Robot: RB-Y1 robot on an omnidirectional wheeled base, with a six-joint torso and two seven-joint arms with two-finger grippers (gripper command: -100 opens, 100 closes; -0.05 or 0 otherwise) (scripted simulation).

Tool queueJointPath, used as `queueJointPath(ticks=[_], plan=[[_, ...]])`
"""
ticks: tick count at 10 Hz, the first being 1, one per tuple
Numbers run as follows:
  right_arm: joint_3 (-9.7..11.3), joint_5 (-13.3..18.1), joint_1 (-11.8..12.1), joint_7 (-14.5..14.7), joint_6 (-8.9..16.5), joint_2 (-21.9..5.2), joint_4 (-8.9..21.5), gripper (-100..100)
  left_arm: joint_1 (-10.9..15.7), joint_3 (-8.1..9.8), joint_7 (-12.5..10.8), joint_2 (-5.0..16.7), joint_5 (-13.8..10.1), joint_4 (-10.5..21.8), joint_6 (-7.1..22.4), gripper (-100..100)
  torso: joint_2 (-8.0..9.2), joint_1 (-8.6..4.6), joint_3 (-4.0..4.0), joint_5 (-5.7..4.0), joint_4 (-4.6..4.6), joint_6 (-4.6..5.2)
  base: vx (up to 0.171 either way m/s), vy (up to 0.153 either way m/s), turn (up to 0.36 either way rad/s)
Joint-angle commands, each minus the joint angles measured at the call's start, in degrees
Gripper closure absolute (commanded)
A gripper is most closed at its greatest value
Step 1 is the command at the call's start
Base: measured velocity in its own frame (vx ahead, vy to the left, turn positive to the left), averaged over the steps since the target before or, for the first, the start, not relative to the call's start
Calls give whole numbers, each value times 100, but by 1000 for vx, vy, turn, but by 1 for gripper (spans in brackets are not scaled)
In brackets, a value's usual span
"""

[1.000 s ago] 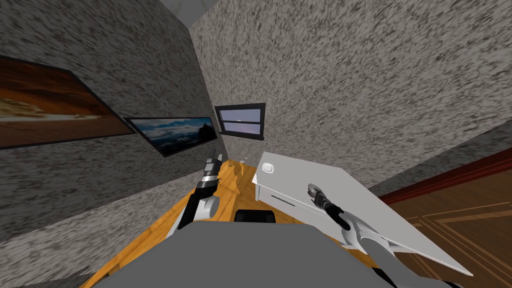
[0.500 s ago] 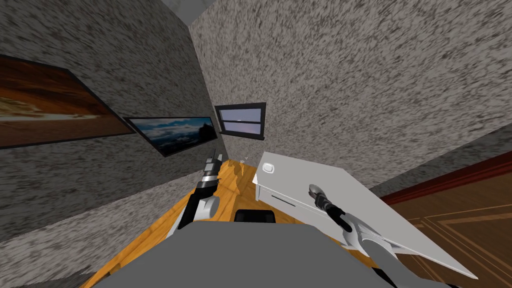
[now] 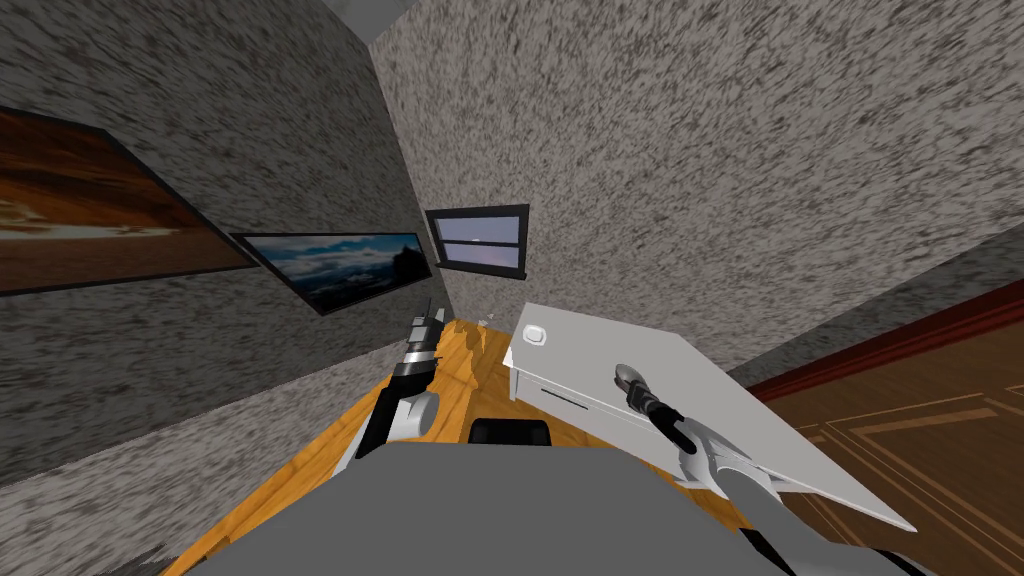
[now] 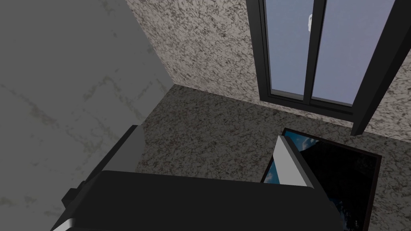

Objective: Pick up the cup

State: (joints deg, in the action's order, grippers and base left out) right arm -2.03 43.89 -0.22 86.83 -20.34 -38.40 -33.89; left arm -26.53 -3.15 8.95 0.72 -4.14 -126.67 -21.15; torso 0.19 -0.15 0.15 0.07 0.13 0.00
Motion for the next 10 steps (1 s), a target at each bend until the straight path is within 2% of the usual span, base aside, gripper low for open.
queueJointPath(ticks=[1, 2, 3, 4, 5, 6, 7, 9, 10], plan=[[265, -53, 100, -151, 234, -57, -286, 100, 0, 0, 0, 0, 0, 0, 0, 0, 0, 0, 0, 0, 0, 0, -26, -32, -27], [265, -53, 100, -151, 234, -57, -313, 100, 0, 0, 0, 0, 0, 0, 0, 0, 2, 3, 1, -2, -1, 2, -10, -17, 7], [536, -161, 88, -256, 436, -124, -525, 100, 0, 0, 0, 0, 0, 0, 0, 0, 1, 9, 1, 0, 0, 2, -17, -18, -69], [712, -269, 77, -361, 636, -192, -736, 100, 0, 0, 0, 0, 0, 0, 0, 0, 2, 12, 3, 2, 2, 2, -32, -28, -116], [800, -269, 77, -361, 638, -192, -736, 100, 0, 0, 0, 0, 0, 0, 0, 0, 7, 8, 6, 4, 5, 4, -22, -24, -41], [974, -377, 65, -466, 840, -259, -913, 100, 0, 0, 0, 0, 0, 0, 0, 0, 9, 12, 8, 5, 6, 3, -14, -26, -66], [1107, -377, 65, -466, 840, -259, -947, 100, 0, 0, 0, 0, 0, 0, 0, 0, 8, 13, 8, 7, 7, 4, -12, -21, -41], [1547, -593, 43, -677, 1244, -394, -1370, 100, 0, 0, 0, 0, 0, 0, 0, 0, 12, 18, 11, 8, 10, 2, -27, -28, -79], [1669, -593, 43, -677, 1244, -394, -1370, 100, 0, 0, 0, 0, 0, 0, 0, 0, 16, 13, 14, 9, 12, 5, -23, -32, -51]])
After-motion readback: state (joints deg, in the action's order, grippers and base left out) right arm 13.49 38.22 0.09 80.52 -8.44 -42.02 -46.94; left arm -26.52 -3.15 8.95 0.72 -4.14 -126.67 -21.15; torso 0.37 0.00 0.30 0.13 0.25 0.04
